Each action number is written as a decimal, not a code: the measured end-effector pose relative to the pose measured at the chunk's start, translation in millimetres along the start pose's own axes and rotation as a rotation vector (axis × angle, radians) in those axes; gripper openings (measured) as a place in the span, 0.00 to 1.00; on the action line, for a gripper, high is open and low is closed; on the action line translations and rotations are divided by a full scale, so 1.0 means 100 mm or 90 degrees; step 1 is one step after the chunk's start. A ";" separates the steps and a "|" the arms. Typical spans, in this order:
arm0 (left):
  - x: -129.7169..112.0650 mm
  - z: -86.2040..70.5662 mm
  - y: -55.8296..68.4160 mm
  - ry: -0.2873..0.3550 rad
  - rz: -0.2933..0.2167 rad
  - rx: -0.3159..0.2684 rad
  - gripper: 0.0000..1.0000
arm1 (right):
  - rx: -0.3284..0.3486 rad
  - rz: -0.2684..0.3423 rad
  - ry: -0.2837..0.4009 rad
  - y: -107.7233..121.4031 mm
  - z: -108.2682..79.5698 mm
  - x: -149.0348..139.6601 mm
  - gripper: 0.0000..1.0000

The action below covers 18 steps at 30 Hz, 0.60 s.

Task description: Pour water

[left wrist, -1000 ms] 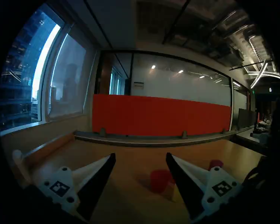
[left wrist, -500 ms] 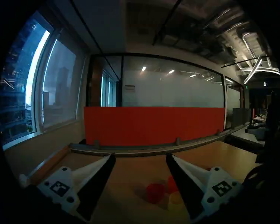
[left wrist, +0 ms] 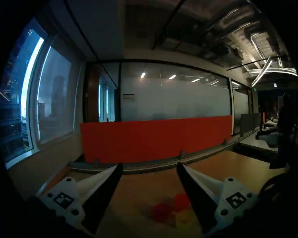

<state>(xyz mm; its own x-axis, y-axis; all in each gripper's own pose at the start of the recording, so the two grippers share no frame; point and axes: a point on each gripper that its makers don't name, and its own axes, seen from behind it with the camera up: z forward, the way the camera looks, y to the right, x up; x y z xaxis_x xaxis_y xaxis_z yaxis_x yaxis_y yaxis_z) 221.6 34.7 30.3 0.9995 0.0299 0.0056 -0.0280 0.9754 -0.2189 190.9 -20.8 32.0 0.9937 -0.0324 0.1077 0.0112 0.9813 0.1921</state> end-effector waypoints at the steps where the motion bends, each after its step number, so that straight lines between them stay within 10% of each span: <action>1: 0.00 0.01 0.04 0.000 0.000 -0.010 1.00 | 0.009 0.001 -0.001 -0.02 0.01 0.00 1.00; 18: 0.04 0.09 0.60 -0.002 -0.005 -0.165 1.00 | 0.189 -0.003 0.021 -0.49 -0.07 0.17 1.00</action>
<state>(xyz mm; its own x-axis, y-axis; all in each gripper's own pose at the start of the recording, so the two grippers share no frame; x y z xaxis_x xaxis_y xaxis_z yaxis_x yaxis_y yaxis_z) 224.1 94.9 26.5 0.9996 0.0240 0.0118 -0.0159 0.8871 -0.4612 207.9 -68.0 17.6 0.9968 -0.0259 0.0752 -0.0126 0.8824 0.4702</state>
